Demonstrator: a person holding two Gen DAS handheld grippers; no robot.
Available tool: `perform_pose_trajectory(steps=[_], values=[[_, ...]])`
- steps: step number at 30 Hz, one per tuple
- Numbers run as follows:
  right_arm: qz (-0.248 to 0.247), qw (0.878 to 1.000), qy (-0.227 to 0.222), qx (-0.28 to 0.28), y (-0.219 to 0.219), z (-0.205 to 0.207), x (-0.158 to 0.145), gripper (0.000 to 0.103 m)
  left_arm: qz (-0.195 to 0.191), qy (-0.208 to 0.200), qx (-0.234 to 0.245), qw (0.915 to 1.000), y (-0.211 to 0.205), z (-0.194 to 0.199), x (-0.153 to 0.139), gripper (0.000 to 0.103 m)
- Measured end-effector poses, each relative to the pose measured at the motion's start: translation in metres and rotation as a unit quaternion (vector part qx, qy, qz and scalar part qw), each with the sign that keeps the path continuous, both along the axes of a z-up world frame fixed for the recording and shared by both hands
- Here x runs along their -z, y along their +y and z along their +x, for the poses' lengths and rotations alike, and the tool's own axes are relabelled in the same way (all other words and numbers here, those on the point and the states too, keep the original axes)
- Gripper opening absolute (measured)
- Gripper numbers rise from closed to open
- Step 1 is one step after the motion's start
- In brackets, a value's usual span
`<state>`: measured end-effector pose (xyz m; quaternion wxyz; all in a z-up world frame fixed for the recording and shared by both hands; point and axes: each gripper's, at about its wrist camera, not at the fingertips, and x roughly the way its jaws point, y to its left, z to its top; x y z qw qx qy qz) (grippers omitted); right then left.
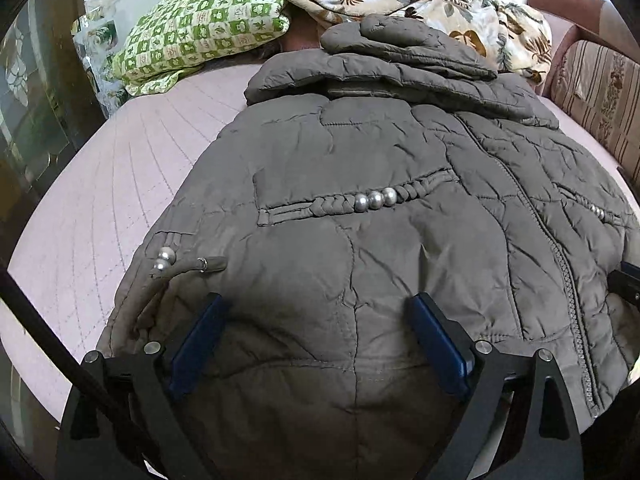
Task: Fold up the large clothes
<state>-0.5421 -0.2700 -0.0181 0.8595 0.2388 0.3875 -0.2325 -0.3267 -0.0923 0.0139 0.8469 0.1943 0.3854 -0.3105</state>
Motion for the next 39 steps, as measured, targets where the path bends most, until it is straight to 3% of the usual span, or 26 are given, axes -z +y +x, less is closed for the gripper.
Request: perform_pose_trajectory(steps=[16,39], values=[[-0.025,1.0,-0.005,-0.012,0.009,0.0,0.006,0.071,-0.011,-0.018,0.013,0.9997,0.006,-0.003,0.005,0.098],[-0.045,0.998,-0.046,-0.022,0.018,-0.009,0.012,0.074,-0.032,-0.031,0.027,0.9986,0.011,-0.004,0.01,0.101]])
